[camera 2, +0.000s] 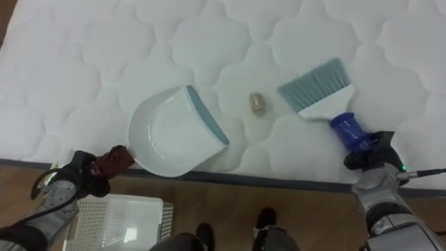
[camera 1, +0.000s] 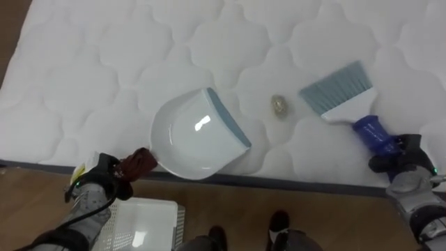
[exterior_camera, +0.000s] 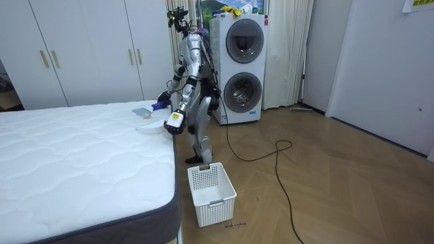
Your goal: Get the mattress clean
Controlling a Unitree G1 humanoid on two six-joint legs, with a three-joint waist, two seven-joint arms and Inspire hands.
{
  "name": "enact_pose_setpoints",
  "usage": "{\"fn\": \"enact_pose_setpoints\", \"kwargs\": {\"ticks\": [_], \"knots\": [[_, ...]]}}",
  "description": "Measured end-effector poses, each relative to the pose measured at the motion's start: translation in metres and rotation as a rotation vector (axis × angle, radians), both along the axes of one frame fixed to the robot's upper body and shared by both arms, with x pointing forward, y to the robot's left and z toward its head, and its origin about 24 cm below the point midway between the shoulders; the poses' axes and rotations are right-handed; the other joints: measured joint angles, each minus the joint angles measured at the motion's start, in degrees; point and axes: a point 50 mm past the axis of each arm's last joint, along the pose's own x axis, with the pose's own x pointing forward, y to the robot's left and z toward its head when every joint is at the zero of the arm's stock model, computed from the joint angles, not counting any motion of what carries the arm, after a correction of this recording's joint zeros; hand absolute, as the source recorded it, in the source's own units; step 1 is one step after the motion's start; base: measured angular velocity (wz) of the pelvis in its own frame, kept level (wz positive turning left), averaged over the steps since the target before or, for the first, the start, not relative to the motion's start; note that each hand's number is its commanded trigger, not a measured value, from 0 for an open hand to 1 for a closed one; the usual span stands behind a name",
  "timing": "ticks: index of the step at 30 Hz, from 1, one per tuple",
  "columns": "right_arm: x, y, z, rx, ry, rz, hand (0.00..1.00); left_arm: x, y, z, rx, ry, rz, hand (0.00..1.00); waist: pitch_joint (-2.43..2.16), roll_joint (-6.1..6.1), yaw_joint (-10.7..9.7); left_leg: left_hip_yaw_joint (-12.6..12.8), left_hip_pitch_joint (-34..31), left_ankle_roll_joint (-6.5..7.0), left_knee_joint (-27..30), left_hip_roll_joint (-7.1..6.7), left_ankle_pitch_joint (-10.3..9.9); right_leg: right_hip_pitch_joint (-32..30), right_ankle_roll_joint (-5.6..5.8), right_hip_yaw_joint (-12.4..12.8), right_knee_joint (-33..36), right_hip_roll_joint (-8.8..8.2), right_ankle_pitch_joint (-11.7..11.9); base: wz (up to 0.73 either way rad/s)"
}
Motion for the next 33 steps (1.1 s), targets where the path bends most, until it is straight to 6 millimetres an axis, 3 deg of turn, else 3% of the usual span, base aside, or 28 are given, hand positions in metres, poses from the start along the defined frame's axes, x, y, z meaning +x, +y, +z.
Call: {"fn": "enact_pose_setpoints", "kwargs": {"ticks": [7, 12, 14, 19, 21, 24, 29, 33], "knots": [[-0.012, -0.032, 0.012, -0.146, 0.09, -0.009, 1.0, 0.004, 0.002, 0.004, 0.048, -0.014, -0.028, 1.0, -0.16, -0.59, 0.1, 0.1, -0.2, 0.27, 0.9, -0.54, -0.7, -0.9, 0.55, 1.7, 1.3, -0.08, -0.3, -0.05], [-0.016, -0.058, 0.03, -0.378, 0.219, 0.092, 1.0, 0.011, 0.015, 0.018, 0.143, -0.036, -0.058, 1.0, -0.71, -3.02, 0.0, 0.2, -0.2, 0.27, 1.0, -0.35, -0.8, -0.8, 0.47, 1.6, 0.8, 0.15, -0.1, 0.0], [-0.013, -0.063, 0.038, -0.465, 0.267, 0.148, 1.0, 0.014, 0.016, 0.02, 0.165, -0.039, -0.066, 1.0, -0.62, -3.7, 0.3, 0.5, -0.1, 0.28, 1.0, -0.21, -0.8, -0.8, 0.31, 1.5, 0.6, 0.09, 0.3, -0.11], [0.007, -0.055, 0.053, -0.661, 0.325, 0.31, 1.0, 0.013, 0.02, 0.022, 0.192, -0.03, -0.053, 1.0, -0.42, -5.32, 0.3, 1.7, 0.0, 0.3, 0.9, 0.51, -0.8, -0.7, 0.09, 1.9, -0.2, 0.89, 1.3, -0.13], [0.021, -0.048, 0.063, -0.76, 0.337, 0.384, 1.0, 0.013, 0.023, 0.023, 0.197, -0.033, -0.049, 1.0, 0.12, -6.38, 0.6, 2.1, 0.6, 0.23, 0.4, 0.52, -0.7, -0.6, 0.08, 2.4, -0.7, 1.03, 1.4, -0.12], [0.037, -0.041, 0.077, -0.873, 0.339, 0.453, 1.0, 0.016, 0.026, 0.028, 0.217, -0.054, -0.045, 1.0, 0.49, -7.51, 0.6, 2.2, 0.4, 0.1, 0.2, 0.62, -0.6, -0.8, -0.03, 2.4, -1.1, 1.01, 1.5, -0.02], [0.059, -0.027, 0.1, -1.083, 0.332, 0.565, 1.0, 0.021, 0.027, 0.033, 0.236, -0.066, -0.056, 1.0, 0.33, -8.62, 1.0, 2.0, 0.1, -0.01, -0.1, 0.9, -0.5, -0.6, -0.06, 1.8, -2.1, 1.21, 1.8, 0.0], [0.07, -0.012, 0.109, -1.218, 0.321, 0.66, 1.0, 0.024, 0.026, 0.036, 0.246, -0.08, -0.07, 1.0, 0.43, -9.69, 2.5, 2.1, 0.1, -0.09, -0.6, 1.31, -0.4, -0.5, -0.11, 1.8, -3.1, 1.99, 2.5, -0.07]]}}
